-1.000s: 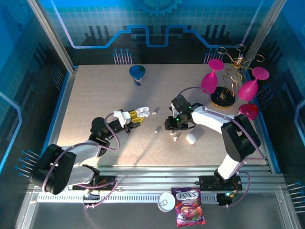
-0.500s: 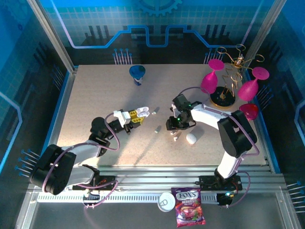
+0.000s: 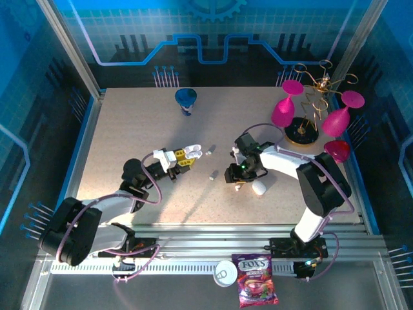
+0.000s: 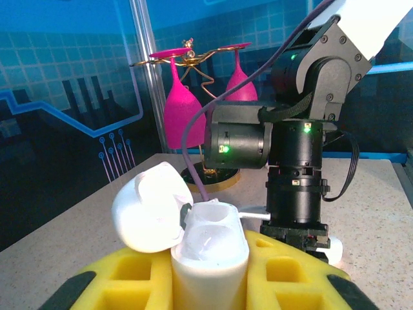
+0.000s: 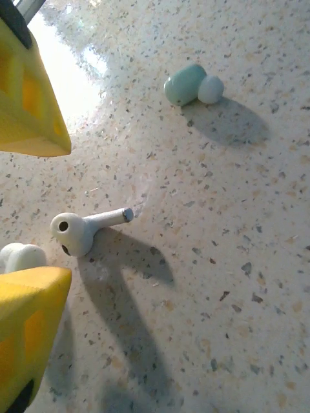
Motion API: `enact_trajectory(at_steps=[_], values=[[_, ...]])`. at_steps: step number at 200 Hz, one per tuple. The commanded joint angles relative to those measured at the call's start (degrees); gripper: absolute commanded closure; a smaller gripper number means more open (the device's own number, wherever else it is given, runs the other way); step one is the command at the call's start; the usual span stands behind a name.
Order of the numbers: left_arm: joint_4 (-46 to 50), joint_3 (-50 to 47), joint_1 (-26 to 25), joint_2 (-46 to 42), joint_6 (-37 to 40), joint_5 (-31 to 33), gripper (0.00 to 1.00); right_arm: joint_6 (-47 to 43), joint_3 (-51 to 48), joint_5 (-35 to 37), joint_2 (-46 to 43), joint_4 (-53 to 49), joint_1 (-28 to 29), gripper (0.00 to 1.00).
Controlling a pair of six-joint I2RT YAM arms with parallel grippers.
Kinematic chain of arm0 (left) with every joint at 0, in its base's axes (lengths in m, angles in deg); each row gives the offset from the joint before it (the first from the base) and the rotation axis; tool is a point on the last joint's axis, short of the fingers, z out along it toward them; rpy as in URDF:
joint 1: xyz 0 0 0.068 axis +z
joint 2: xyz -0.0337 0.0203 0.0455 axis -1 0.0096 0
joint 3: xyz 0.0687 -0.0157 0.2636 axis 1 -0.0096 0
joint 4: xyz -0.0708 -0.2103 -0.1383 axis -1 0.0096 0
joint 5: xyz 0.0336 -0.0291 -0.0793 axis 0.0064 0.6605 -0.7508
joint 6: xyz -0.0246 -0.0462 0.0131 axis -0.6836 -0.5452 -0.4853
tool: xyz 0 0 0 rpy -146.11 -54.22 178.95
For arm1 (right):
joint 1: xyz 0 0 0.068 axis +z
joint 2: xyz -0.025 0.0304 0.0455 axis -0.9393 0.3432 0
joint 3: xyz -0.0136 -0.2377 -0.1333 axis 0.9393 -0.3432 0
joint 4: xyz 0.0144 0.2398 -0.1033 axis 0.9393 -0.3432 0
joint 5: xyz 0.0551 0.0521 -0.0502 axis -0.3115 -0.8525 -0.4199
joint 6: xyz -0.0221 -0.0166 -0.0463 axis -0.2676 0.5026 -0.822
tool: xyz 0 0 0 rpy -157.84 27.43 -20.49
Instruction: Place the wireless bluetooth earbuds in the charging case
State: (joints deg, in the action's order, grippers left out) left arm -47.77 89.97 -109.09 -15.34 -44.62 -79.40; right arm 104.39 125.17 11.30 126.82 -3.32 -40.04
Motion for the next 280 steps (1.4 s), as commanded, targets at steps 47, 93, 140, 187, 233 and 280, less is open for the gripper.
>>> enact_trajectory(at_steps=[47, 93, 140, 187, 233, 280], values=[[0.2, -0.6, 0.6, -2.0, 1.4, 0.6, 1.00, 1.6, 3.0, 3.4, -0.5, -3.7, 0.5, 0.53], [0.7, -0.5, 0.6, -1.8, 1.8, 0.4, 1.00, 1.6, 3.3, 1.3, 3.5, -1.7, 0.6, 0.52], [1.4, -1.0, 0.6, -2.7, 2.1, 0.7, 1.00, 2.3, 3.2, -1.7, 3.8, -0.9, 3.1, 0.52], [1.3, -0.7, 0.6, -2.9, 2.0, 0.8, 1.00, 3.8, 3.0, -5.7, 1.1, 1.6, 4.9, 0.53], [2.0, -1.3, 0.6, -4.3, 2.3, 1.5, 1.00, -1.2, 4.6, 0.4, 1.1, 0.8, 3.2, 0.52], [6.0, -2.1, 0.7, -8.6, 3.0, 2.4, 1.00, -5.8, 9.7, 3.6, 7.0, -3.0, 3.3, 0.51]])
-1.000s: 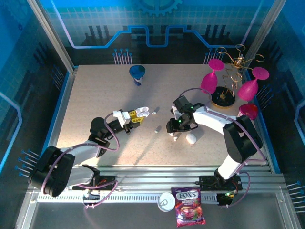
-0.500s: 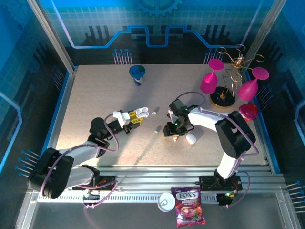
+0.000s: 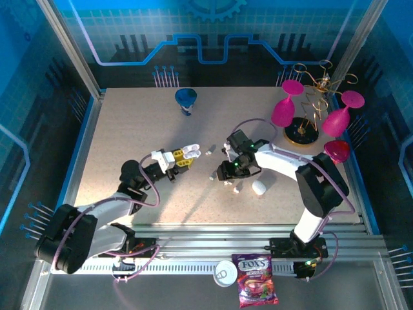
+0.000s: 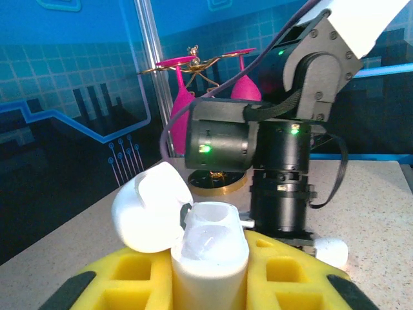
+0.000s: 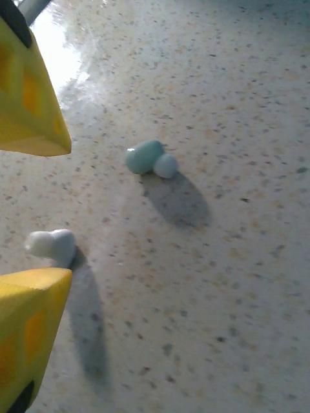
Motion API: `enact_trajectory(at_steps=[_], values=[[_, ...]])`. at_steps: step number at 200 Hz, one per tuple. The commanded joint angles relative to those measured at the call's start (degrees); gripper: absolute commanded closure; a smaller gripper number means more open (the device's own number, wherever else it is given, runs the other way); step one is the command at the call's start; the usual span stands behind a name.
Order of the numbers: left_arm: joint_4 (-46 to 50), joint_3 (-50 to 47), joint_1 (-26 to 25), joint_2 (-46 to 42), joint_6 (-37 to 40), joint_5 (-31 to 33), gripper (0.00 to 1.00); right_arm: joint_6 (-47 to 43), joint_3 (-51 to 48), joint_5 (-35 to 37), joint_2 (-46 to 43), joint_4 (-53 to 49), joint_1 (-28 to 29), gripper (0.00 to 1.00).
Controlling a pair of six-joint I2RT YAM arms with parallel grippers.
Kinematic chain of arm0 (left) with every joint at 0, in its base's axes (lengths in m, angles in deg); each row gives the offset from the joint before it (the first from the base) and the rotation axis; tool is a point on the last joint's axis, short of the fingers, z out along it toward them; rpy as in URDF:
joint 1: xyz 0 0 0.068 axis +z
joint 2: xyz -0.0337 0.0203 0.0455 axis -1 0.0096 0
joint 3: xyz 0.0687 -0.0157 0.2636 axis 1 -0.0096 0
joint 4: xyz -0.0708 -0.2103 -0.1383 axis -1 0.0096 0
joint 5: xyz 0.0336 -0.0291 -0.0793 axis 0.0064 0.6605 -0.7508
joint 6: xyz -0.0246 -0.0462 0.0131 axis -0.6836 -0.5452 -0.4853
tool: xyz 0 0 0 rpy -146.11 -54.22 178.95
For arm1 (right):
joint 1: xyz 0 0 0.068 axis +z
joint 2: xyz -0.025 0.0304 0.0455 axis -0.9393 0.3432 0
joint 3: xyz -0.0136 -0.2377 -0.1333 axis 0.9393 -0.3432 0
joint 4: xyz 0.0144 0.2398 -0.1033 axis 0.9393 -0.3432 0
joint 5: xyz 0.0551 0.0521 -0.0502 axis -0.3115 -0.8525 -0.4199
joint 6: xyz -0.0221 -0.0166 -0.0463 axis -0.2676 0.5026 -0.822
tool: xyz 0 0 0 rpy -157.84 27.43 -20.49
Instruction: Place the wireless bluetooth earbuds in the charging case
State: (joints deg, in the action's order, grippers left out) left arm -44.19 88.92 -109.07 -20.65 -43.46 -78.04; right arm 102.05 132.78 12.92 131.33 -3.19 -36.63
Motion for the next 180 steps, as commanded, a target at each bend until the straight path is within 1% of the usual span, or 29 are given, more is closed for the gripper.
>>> enact_trajectory(at_steps=[1, 24, 37, 75, 102, 122, 180], values=[[2.6, -1.0, 0.6, -3.4, 1.9, 1.1, 1.00, -3.5, 2.1, 2.0, 2.6, -3.2, -0.1, 0.51], [6.6, -1.1, 0.7, -6.2, 3.3, 1.7, 1.00, -4.6, 3.4, 3.9, 3.8, -5.8, 0.9, 0.52], [7.7, -1.1, 0.6, -7.2, 3.7, 2.1, 1.00, -5.2, 4.3, 5.9, 4.4, -7.8, 1.9, 0.54], [7.9, -1.2, 0.6, -7.5, 3.8, 2.1, 1.00, -5.5, 8.2, 11.3, 7.3, -14.0, 4.4, 0.61], [7.8, -1.3, 0.6, -7.6, 3.9, 2.0, 1.00, -5.9, 10.7, 13.7, 9.1, -16.9, 5.8, 0.63], [7.7, -1.5, 0.6, -7.6, 3.7, 2.0, 1.00, -6.2, 11.9, 14.4, 10.1, -18.0, 6.6, 0.65], [7.6, -1.6, 0.6, -7.4, 3.7, 1.8, 1.00, -6.3, 12.1, 13.1, 12.0, -17.9, 7.0, 0.68]])
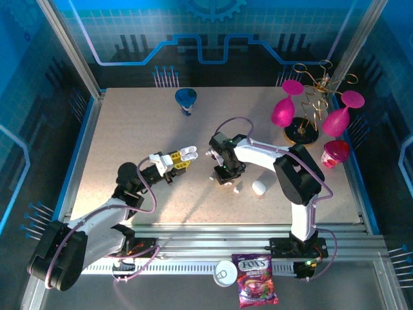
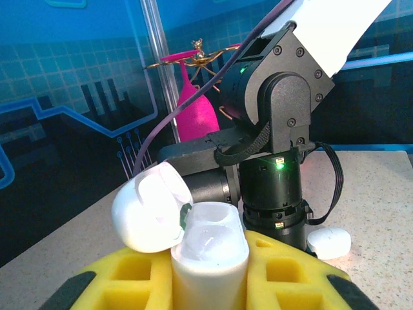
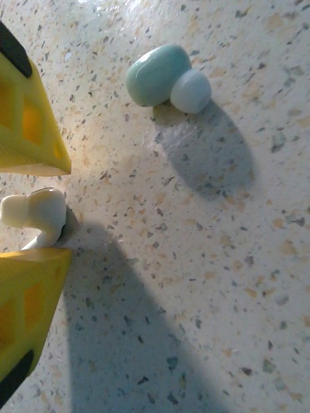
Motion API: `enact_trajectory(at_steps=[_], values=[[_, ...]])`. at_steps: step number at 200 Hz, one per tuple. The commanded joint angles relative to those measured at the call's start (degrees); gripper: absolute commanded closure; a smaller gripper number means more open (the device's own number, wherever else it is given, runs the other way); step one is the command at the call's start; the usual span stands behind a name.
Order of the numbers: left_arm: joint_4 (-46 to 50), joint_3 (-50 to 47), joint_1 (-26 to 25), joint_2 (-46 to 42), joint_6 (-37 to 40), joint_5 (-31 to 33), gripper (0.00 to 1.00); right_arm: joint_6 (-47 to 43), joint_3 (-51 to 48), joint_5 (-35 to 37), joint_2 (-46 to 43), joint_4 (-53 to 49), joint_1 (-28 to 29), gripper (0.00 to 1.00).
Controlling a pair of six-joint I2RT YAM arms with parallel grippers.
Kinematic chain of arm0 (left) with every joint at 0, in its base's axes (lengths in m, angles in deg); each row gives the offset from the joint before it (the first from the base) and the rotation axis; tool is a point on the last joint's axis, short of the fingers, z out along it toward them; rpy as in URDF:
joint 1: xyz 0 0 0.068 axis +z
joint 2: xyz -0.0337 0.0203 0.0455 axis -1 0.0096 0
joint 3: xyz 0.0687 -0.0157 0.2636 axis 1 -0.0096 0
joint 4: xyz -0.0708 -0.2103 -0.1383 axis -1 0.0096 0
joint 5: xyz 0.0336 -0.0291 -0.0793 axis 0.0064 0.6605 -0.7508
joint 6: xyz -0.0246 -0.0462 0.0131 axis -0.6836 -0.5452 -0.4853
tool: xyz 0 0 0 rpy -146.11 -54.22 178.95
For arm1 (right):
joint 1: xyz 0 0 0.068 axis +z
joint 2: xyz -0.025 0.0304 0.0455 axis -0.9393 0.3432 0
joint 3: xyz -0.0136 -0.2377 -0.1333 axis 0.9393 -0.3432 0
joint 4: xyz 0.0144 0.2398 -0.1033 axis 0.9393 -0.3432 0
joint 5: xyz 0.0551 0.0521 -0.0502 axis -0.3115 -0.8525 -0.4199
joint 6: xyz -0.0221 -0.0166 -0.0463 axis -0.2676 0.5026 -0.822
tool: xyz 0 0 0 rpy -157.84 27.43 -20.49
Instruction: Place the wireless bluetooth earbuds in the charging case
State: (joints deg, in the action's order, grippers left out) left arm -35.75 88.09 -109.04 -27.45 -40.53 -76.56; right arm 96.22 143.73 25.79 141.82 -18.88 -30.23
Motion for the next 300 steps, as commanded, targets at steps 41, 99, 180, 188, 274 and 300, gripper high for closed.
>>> enact_trajectory(at_steps=[41, 99, 180, 188, 274, 300], values=[[-1.1, -0.8, 0.6, -0.2, 0.5, 0.1, 1.00, -0.4, 0.9, 0.5, 1.6, -1.8, 0.6, 0.74], [-1.4, -0.7, 0.6, 0.2, -0.2, 0.0, 1.00, -0.1, -1.6, -0.4, -3.4, 1.4, 0.0, 0.76], [-8.8, 1.0, -1.0, 8.0, -5.4, 0.6, 1.00, -0.7, -12.7, -2.9, -26.7, 20.0, -2.4, 0.76], [-10.5, 1.2, -1.5, 9.4, -6.1, 1.0, 1.00, -0.6, -14.1, -3.7, -29.4, 22.6, -2.5, 0.76], [-22.6, 5.4, -5.6, 22.2, -13.3, 2.4, 1.00, 0.2, -16.7, -18.6, -45.9, 37.8, -2.5, 0.77], [-22.6, 6.5, -7.1, 22.7, -14.0, 2.6, 1.00, 1.6, -17.0, -23.8, -45.4, 43.3, -2.4, 0.77]])
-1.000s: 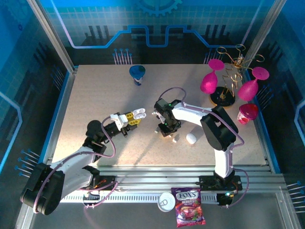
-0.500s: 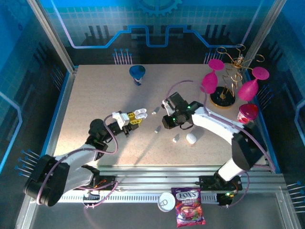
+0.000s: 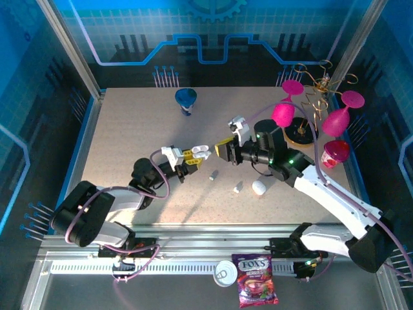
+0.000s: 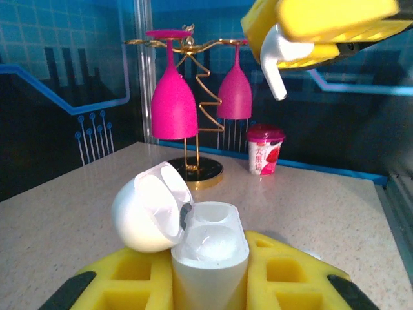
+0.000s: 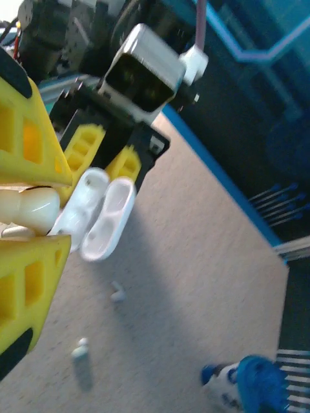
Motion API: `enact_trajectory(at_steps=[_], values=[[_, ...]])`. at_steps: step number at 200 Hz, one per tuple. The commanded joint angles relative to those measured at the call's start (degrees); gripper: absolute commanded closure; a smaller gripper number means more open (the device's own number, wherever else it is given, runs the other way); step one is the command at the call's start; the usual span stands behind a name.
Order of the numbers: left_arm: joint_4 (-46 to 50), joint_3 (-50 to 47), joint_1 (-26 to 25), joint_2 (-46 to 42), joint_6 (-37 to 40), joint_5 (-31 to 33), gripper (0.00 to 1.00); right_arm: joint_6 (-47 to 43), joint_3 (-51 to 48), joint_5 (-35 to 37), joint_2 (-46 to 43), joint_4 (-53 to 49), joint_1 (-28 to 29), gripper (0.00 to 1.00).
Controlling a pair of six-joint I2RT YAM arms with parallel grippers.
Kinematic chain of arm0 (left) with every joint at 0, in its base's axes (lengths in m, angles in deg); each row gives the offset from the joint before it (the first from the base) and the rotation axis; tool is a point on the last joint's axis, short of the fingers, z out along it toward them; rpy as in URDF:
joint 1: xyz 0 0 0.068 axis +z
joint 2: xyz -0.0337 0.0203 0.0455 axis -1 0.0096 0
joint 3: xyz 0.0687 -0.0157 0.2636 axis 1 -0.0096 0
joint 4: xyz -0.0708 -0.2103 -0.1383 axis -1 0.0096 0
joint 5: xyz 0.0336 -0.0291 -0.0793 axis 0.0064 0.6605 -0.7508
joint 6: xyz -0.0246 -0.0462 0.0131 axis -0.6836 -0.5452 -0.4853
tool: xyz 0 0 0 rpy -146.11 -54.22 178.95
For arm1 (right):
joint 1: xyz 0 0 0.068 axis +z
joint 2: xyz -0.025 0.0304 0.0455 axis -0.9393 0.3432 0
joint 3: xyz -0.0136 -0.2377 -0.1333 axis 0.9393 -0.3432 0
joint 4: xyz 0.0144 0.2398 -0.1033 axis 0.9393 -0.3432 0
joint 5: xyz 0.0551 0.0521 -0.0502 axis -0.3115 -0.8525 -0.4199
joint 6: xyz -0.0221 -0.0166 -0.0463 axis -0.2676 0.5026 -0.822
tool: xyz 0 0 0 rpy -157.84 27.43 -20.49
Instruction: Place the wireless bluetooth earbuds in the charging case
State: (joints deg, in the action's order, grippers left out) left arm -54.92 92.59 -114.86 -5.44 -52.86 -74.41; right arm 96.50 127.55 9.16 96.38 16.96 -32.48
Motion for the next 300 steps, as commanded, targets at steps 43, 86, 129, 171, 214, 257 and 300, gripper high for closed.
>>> enact_trajectory(at_steps=[43, 86, 129, 171, 214, 257, 300], values=[[-3.5, 3.0, -2.7, 0.0, -3.0, 0.4, 1.00, 1.9, -1.1, -10.3, 2.5, 12.4, 0.8, 0.77], [-3.4, 3.6, -3.4, -0.7, -4.1, 0.5, 1.00, 1.3, -0.9, -10.9, 4.8, 13.7, 1.8, 0.77], [-3.5, 4.1, -3.8, -0.8, -4.4, 0.5, 1.00, -0.2, -0.6, -9.8, 6.9, 13.1, 2.7, 0.78], [-3.5, 4.1, -3.8, -1.3, -4.8, 1.0, 1.00, -0.9, -0.7, -9.1, 8.4, 13.2, 3.3, 0.78], [-3.4, 4.2, -3.9, -2.0, -6.1, 1.6, 1.00, -1.2, -1.3, -8.6, 9.3, 13.7, 3.4, 0.78], [-3.5, 4.2, -3.8, -2.4, -7.2, 2.8, 1.00, -1.0, -1.8, -8.5, 9.8, 14.5, 3.4, 0.78], [-3.5, 4.2, -3.8, -3.0, -7.8, 3.6, 1.00, -1.0, -2.3, -7.3, 8.7, 13.9, 3.4, 0.70]])
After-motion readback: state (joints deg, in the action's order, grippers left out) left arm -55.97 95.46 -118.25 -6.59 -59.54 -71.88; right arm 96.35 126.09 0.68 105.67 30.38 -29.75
